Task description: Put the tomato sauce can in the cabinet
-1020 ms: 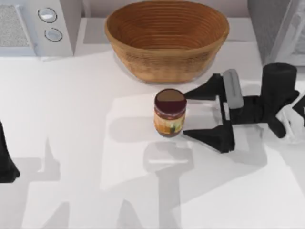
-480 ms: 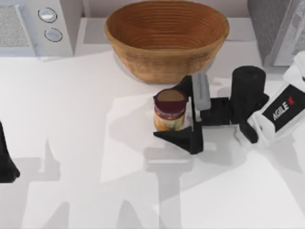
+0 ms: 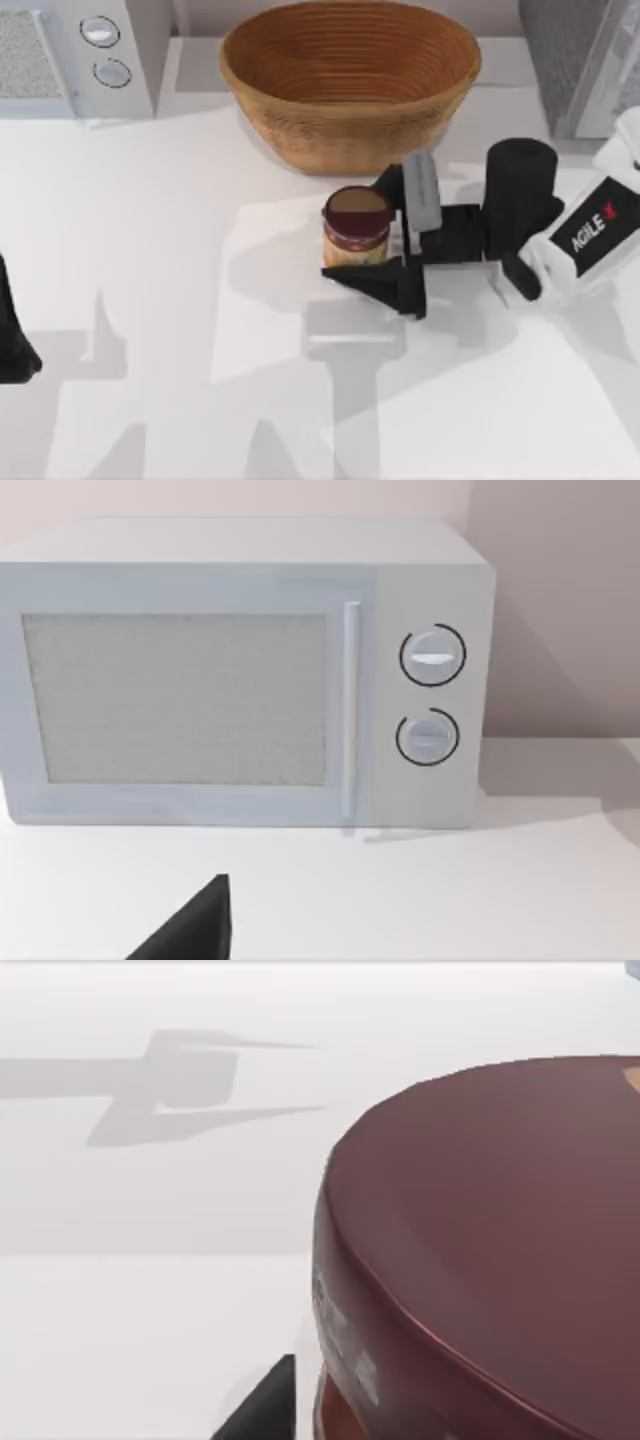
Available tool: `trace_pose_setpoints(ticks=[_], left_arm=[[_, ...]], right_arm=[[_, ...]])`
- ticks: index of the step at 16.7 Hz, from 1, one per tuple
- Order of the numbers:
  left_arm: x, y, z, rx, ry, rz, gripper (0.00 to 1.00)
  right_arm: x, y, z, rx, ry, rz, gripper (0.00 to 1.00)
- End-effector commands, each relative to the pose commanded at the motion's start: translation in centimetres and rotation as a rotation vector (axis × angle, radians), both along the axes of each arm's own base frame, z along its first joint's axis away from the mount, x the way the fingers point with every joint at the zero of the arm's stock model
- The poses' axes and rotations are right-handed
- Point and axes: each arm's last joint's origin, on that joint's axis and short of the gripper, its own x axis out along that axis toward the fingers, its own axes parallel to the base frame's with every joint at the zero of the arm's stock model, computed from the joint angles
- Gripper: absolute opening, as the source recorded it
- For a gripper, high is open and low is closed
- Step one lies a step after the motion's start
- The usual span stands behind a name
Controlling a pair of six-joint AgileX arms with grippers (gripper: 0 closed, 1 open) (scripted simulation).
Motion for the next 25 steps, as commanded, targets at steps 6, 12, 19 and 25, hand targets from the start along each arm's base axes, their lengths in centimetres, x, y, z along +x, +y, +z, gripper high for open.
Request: trace_pose_setpoints(ticks=[6, 12, 19, 25], left_arm=[[0.0, 0.0, 0.0, 0.0, 0.0, 0.0, 1.0], [0.0, 0.0, 0.0, 0.0, 0.0, 0.0, 1.0], [0.0, 0.0, 0.0, 0.0, 0.0, 0.0, 1.0], [0.0, 0.0, 0.0, 0.0, 0.0, 0.0, 1.0]], right_arm=[[0.0, 0.0, 0.0, 0.0, 0.0, 0.0, 0.17], [0.0, 0.0, 0.0, 0.0, 0.0, 0.0, 0.0], [0.2, -0.1, 0.6, 0.001, -0.001, -0.003, 0.0], [0.8, 0.1, 8.9, -0.001, 0.004, -0.007, 0.0]])
